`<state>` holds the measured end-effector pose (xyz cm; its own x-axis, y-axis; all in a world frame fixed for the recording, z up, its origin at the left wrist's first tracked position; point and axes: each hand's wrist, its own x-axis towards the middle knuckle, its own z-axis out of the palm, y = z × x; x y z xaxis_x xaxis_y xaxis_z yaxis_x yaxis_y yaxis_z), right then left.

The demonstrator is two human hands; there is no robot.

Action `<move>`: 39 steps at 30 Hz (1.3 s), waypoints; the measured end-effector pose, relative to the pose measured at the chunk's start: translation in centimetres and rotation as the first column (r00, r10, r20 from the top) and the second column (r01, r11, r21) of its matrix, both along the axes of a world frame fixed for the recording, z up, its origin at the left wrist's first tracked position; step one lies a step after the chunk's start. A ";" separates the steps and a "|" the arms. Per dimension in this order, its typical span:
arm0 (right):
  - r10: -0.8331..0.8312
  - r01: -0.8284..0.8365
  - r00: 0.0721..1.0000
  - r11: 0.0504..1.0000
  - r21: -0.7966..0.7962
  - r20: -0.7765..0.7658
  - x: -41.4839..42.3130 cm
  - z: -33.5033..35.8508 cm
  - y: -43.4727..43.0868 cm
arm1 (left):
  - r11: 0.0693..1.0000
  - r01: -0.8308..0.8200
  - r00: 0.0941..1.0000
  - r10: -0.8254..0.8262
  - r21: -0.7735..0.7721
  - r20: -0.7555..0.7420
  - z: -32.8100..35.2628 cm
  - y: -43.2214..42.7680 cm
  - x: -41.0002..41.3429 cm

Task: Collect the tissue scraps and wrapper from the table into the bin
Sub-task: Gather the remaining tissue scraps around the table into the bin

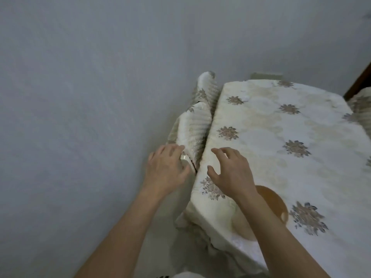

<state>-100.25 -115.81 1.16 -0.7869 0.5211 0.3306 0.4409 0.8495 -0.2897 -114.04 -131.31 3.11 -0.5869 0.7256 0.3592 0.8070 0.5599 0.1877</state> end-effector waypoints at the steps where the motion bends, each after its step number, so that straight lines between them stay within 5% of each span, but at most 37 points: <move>1: 0.048 -0.048 0.999 0.999 0.007 -0.008 -0.7 -0.3 -0.6 | 0.999 -0.049 0.999 0.049 0.001 -0.003 0.0 -1.4 -0.3; 8: 0.223 -0.224 0.974 0.973 -0.055 -0.031 -5.0 -1.4 -4.7 | 0.966 -0.254 0.967 0.253 -0.056 -0.017 -1.1 -9.6 -2.3; 17: 0.294 -0.292 0.956 0.955 -0.058 0.016 -12.8 -2.3 -6.0 | 0.946 -0.321 0.947 0.322 -0.045 0.000 -2.9 -11.7 -8.9; 29: 0.117 -0.116 0.993 0.988 -0.102 0.006 -31.1 -2.6 -2.8 | 0.991 -0.129 0.990 0.131 -0.029 0.052 -3.4 -6.1 -31.8; 39: -0.067 0.073 0.996 0.991 -0.108 0.061 -39.2 -3.5 1.5 | 0.996 0.055 0.995 -0.050 -0.063 0.083 -3.8 2.1 -43.0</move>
